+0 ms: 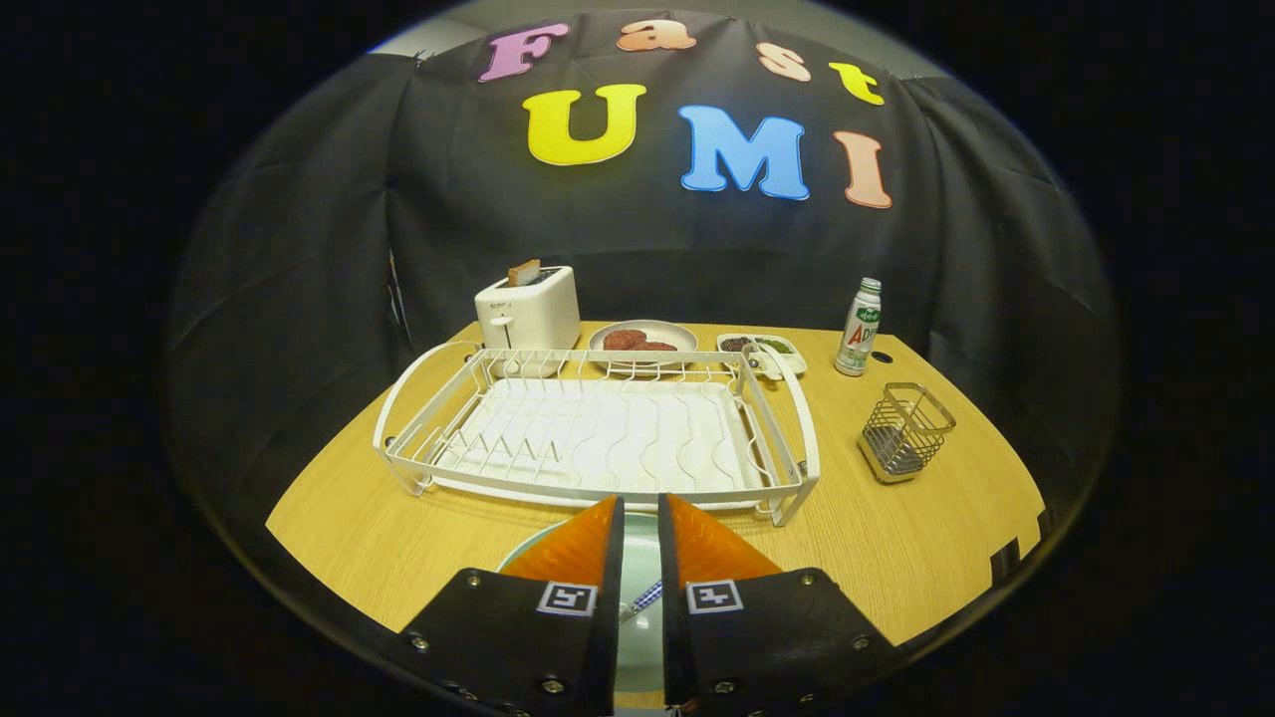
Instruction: Take the plate from the dish rack, then take the spoon from the basket and place it into the plate.
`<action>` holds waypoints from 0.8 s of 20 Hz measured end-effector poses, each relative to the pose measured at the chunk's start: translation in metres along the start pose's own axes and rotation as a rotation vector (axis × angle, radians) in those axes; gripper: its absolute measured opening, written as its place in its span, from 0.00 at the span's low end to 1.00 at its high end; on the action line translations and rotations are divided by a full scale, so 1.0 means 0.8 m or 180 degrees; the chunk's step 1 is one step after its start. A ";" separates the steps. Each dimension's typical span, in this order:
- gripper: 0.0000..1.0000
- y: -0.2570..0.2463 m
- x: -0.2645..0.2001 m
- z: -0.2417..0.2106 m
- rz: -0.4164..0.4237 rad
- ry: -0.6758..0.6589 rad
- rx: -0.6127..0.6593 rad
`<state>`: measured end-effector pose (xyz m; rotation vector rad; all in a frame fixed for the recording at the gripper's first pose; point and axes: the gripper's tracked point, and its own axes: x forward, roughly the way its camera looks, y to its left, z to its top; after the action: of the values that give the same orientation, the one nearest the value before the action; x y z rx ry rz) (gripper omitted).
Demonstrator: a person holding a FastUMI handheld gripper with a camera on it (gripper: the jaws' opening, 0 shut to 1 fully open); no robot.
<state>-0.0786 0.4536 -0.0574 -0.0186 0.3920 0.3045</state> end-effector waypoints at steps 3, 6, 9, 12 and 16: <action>0.19 -0.006 -0.007 0.021 -0.0029 -0.0081 -0.0023; 0.18 -0.017 -0.021 0.069 -0.0078 -0.0302 0.0011; 0.18 -0.031 -0.038 0.134 -0.0135 -0.0606 0.0023; 0.18 -0.051 -0.059 0.206 -0.0245 -0.0991 -0.0052; 0.46 -0.076 -0.077 0.263 -0.0402 -0.1295 -0.0103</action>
<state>-0.0360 0.3943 0.1579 -0.0126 -0.0182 0.1833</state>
